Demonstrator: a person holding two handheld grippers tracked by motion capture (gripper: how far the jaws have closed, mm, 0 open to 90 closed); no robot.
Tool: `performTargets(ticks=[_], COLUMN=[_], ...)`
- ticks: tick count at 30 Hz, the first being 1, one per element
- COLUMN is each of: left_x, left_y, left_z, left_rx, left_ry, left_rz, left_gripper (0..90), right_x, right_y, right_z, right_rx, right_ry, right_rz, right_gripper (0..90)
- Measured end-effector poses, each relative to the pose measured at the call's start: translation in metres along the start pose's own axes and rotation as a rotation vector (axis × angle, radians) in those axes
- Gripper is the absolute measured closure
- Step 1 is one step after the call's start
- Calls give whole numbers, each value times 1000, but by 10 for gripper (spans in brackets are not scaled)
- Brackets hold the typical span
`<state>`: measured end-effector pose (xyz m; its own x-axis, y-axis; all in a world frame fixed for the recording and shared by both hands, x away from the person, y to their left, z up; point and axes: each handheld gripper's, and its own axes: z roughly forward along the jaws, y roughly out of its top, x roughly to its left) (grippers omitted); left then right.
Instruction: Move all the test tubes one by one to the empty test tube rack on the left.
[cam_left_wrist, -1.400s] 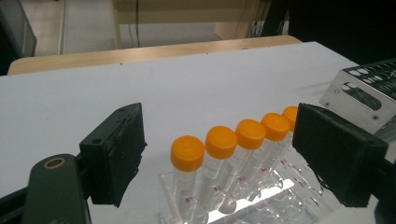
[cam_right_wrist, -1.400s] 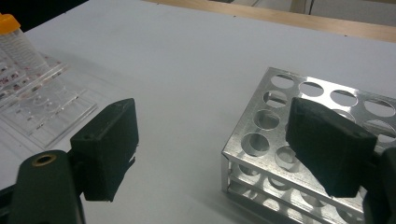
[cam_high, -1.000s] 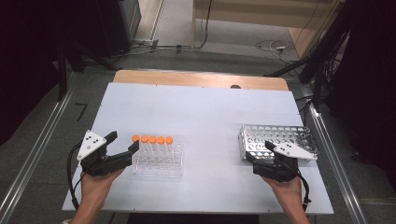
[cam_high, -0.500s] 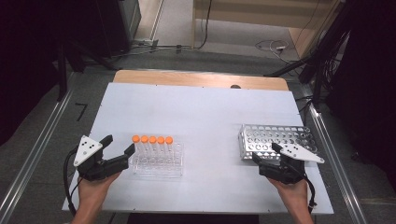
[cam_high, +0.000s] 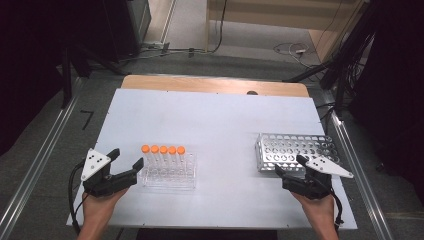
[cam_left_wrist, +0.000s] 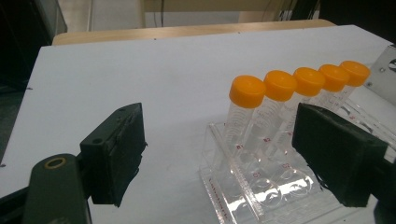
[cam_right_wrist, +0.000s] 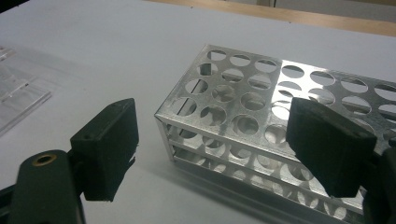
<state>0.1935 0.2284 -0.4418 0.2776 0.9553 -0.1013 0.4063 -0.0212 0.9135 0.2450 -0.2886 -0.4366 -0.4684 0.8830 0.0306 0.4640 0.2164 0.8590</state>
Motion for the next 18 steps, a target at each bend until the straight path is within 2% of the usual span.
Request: performTargets(ticks=[18], left_x=[7], left_y=[-9], left_z=[-2], left_rx=[22], left_ry=[13], left_rz=[-23], left_gripper=[182], right_x=[-13], right_y=[-11], right_z=[-10], right_rx=[-1], right_ry=[-43], right_rz=[19], right_gripper=[158])
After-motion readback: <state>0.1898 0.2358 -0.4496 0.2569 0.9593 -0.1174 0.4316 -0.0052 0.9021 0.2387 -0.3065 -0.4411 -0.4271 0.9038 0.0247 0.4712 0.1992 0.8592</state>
